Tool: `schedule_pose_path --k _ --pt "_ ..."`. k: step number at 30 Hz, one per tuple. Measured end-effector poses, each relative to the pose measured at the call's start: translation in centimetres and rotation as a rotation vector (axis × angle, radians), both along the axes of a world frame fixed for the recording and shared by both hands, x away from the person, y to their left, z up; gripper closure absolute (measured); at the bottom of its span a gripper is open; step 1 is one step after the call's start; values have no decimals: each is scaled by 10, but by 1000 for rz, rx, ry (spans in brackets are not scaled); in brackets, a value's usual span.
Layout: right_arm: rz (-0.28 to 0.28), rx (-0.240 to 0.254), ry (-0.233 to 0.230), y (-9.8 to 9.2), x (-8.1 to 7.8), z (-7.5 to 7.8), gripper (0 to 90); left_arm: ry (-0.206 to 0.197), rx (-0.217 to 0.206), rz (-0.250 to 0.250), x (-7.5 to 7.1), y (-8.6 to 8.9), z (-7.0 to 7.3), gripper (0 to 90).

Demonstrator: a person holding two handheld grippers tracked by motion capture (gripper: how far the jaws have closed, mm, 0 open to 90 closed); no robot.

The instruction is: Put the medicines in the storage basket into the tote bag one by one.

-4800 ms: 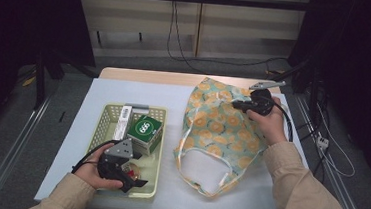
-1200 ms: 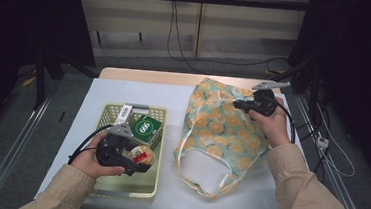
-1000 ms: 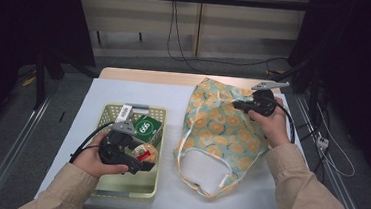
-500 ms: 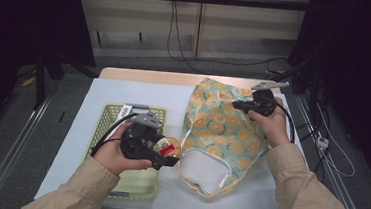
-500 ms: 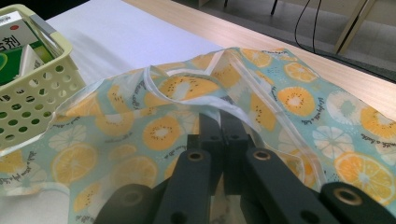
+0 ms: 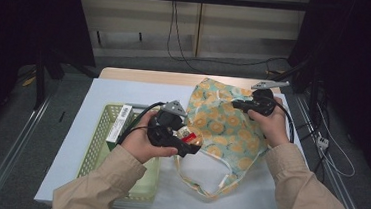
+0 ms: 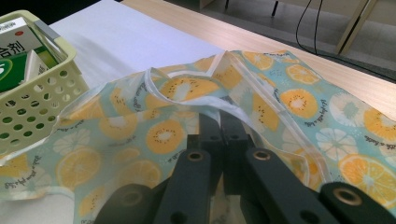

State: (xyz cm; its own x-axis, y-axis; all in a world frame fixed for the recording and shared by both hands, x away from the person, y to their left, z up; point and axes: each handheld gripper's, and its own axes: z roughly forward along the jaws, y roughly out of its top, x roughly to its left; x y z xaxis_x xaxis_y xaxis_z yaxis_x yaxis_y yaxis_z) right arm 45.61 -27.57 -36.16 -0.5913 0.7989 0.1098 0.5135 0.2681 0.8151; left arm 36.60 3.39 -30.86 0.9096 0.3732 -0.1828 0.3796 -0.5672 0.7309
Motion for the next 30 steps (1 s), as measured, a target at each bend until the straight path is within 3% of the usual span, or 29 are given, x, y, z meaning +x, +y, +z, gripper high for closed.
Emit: schedule_pose_path --k 9,21,23,30 --pt "15 8 -3 9 3 7 900 -46 20 -1 13 -22 0 205" --pt "11 13 -9 17 10 19 900 -40 8 6 37 -49 -16 204" --pt "13 12 -8 17 11 20 900 -52 26 -2 39 -53 -16 204" --pt "12 22 -5 15 12 21 900 -54 20 -6 45 -61 -16 204"
